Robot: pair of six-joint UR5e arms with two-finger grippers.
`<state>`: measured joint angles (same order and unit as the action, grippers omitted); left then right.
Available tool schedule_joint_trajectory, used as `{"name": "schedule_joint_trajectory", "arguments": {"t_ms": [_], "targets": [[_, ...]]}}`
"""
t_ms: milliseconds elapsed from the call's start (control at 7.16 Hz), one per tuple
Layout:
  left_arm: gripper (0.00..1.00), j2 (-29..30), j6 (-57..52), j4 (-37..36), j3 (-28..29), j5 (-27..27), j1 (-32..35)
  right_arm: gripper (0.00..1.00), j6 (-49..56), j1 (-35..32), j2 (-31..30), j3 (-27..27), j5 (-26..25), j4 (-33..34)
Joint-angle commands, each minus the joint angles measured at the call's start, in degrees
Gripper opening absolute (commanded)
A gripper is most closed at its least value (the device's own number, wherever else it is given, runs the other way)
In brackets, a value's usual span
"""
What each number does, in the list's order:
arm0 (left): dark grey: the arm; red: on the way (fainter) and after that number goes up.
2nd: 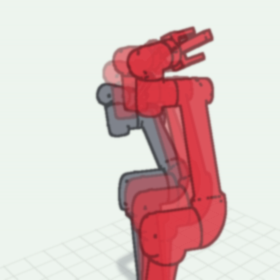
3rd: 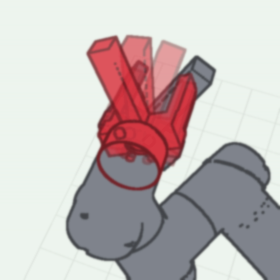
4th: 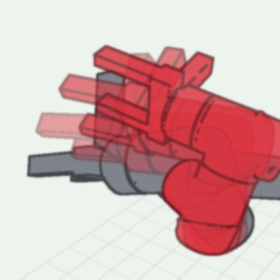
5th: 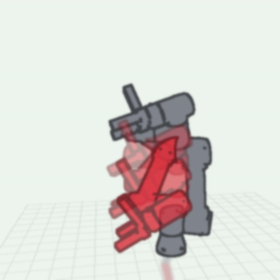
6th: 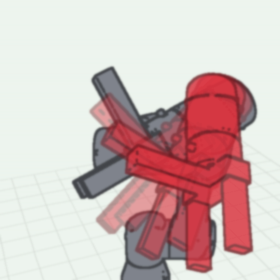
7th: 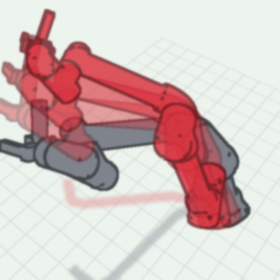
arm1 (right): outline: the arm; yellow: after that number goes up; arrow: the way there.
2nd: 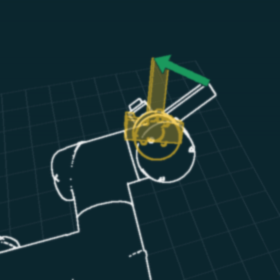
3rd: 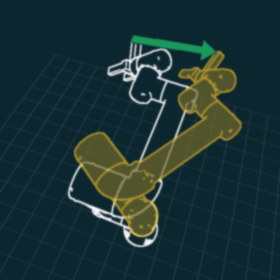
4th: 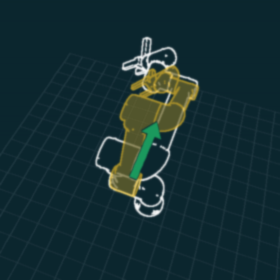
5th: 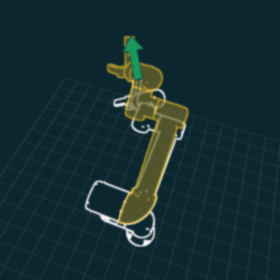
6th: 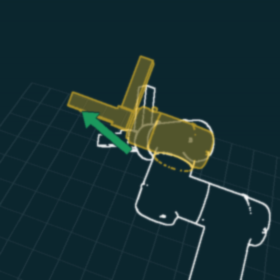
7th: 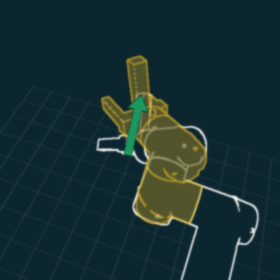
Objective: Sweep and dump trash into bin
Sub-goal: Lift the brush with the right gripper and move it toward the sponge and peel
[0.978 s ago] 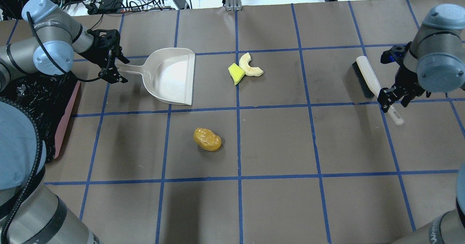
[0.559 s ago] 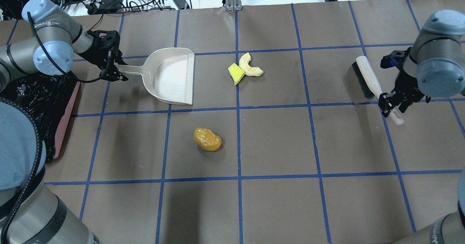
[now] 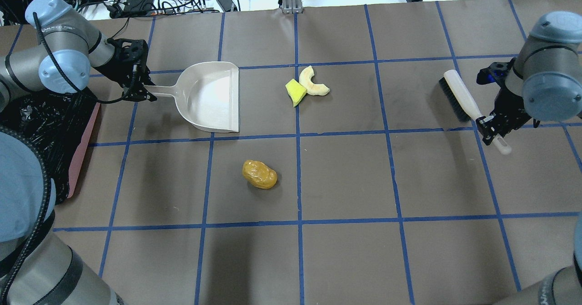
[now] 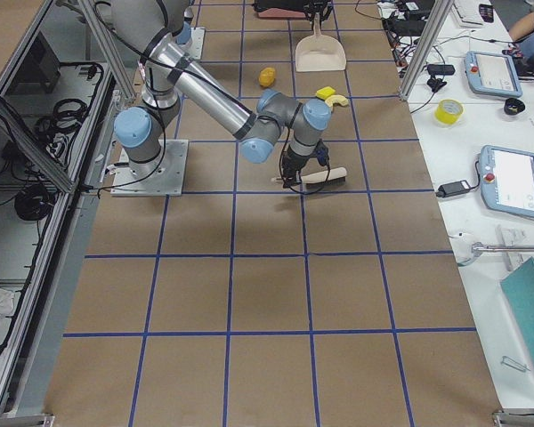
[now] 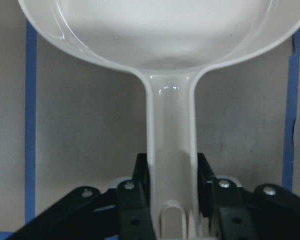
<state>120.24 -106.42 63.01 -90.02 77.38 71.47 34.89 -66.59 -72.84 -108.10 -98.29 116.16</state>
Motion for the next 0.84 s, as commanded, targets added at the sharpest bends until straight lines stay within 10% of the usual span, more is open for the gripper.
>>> {"name": "schedule_joint_trajectory", "arguments": {"t_ms": [0,698], "targets": [[0.00,-0.4,0.1,0.7,-0.1,1.5,0.5,0.00,-6.0,-2.5,-3.5,1.4,0.4,-1.0],[0.00,-1.0,0.5,0.7,-0.1,2.3,2.4,0.00,-39.2,-30.3,8.7,19.9,-3.2,-11.8]]}}
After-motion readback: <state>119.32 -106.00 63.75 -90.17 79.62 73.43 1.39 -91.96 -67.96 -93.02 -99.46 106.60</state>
